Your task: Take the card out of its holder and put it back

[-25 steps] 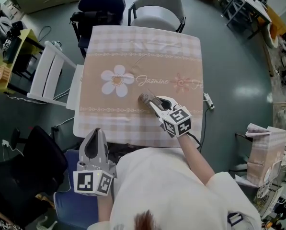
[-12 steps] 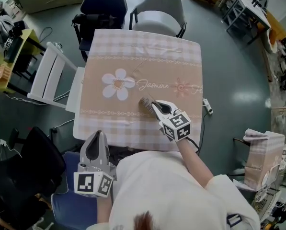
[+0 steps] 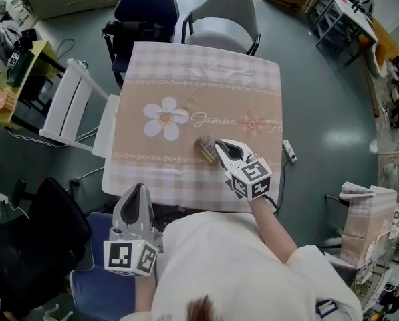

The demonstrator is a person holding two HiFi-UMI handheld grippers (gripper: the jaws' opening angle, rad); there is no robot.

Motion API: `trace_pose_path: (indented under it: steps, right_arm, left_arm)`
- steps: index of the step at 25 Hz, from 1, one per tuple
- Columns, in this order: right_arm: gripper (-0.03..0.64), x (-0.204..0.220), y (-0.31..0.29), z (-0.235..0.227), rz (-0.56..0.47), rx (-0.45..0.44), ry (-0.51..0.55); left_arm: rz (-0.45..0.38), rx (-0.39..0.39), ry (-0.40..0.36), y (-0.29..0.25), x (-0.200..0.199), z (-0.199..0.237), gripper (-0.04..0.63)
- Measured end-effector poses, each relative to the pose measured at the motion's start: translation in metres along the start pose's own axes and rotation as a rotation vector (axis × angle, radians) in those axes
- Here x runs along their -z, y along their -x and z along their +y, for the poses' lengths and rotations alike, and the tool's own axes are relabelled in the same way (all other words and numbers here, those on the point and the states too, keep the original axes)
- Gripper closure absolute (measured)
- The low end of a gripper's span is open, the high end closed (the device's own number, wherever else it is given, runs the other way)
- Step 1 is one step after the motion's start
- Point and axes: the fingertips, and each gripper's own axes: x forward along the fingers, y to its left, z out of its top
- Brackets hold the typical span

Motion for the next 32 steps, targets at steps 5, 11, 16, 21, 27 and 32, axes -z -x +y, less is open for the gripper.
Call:
trace_pose_path:
  steps: [5, 11, 16, 21, 27, 32]
  right_arm:
    - [0.598, -0.006, 0.004, -0.001, -0.016, 0.014, -0.012]
    - [0.598, -0.016, 0.013, -0.002, -0.045, 0.032, -0.015]
    - [0.598, -0.027, 0.020, 0.000, -0.079, 0.035, -0.026]
    - [0.598, -0.033, 0.032, 0.004, -0.116, 0.042, -0.035]
    - [0.598, -0.055, 0.054, 0.009, -0.200, 0.044, -0.044]
    - [0.598, -0.090, 0.100, 0.017, -0.308, 0.060, -0.022]
  left_arm:
    - [-0.004, 0.006, -0.001, 0.003, 0.001, -0.001, 0.595]
    - [-0.013, 0.009, -0.001, 0.008, 0.000, -0.003, 0.595]
    - [-0.022, 0.012, 0.002, 0.014, 0.001, -0.004, 0.595]
    - [-0.012, 0.029, -0.019, 0.019, 0.005, -0.010, 0.595]
    - [-0.010, 0.046, -0.042, 0.021, 0.007, -0.020, 0.594]
    - [-0.006, 0.046, -0.048, 0.023, 0.008, -0.030, 0.595]
